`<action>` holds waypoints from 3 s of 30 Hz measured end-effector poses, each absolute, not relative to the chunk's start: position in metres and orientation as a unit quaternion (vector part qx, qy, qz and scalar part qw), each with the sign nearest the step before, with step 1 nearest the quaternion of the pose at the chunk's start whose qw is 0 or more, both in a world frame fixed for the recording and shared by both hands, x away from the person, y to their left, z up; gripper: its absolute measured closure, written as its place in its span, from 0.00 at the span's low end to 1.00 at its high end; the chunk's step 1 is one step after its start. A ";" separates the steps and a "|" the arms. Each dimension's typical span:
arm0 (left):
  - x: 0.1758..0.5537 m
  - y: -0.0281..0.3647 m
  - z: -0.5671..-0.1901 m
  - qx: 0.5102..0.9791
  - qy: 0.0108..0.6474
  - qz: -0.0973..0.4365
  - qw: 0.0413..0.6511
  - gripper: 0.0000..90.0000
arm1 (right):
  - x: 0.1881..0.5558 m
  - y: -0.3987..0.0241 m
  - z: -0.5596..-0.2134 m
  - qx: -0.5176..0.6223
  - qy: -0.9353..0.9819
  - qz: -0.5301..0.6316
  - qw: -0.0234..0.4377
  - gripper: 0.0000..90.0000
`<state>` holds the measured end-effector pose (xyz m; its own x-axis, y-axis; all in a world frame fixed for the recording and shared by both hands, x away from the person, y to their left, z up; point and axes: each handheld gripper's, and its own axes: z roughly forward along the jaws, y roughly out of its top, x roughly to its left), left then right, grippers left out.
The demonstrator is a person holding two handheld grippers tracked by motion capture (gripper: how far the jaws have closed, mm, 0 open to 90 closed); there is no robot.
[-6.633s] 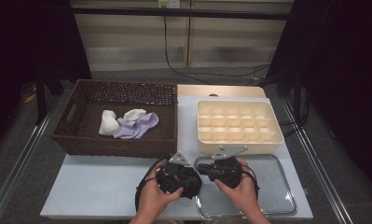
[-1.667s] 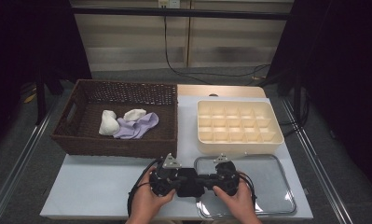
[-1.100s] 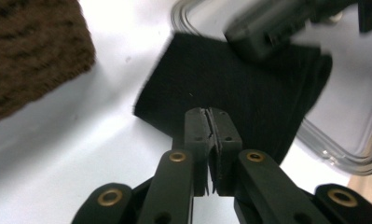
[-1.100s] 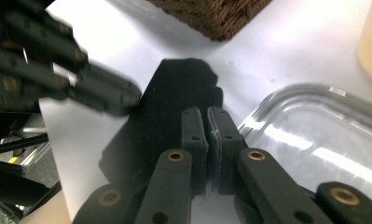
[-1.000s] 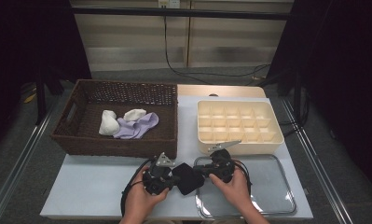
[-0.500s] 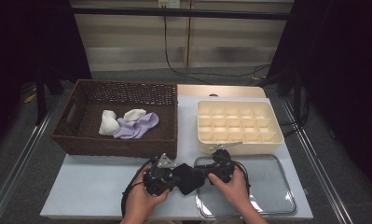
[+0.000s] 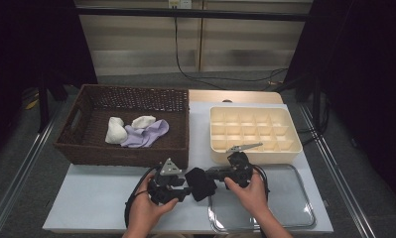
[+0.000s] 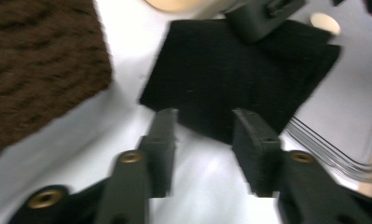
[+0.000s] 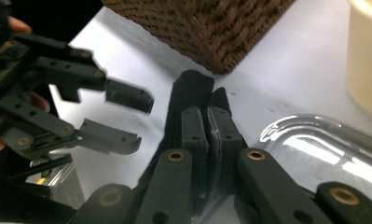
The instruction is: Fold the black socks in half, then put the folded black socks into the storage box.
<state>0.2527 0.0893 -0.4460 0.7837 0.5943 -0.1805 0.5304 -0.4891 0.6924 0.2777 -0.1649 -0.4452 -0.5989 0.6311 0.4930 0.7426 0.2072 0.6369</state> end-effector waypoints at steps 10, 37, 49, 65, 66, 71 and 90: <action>0.258 0.089 -0.455 0.870 0.312 0.082 0.373 0.45 | 0.281 -0.181 -0.425 -0.450 -0.776 -0.441 0.038 0.96; 0.259 0.087 -0.484 0.874 0.296 0.105 0.370 0.29 | 0.299 -0.204 -0.374 -0.453 -0.778 -0.436 0.011 0.96; 0.256 0.089 -0.486 0.870 0.294 0.112 0.380 0.28 | 0.318 -0.212 -0.350 -0.465 -0.771 -0.435 -0.004 0.96; 0.257 0.089 -0.487 0.869 0.295 0.111 0.381 0.27 | 0.347 -0.227 -0.338 -0.502 -0.751 -0.427 -0.035 0.96; 0.257 0.089 -0.487 0.869 0.295 0.111 0.381 0.27 | 0.349 -0.229 -0.337 -0.504 -0.749 -0.428 -0.037 0.95; 0.257 0.089 -0.487 0.869 0.295 0.111 0.381 0.27 | 0.356 -0.233 -0.338 -0.517 -0.741 -0.426 -0.042 0.95; 0.257 0.089 -0.487 0.870 0.293 0.111 0.381 0.27 | 0.374 -0.226 -0.371 -0.547 -0.731 -0.406 -0.047 0.95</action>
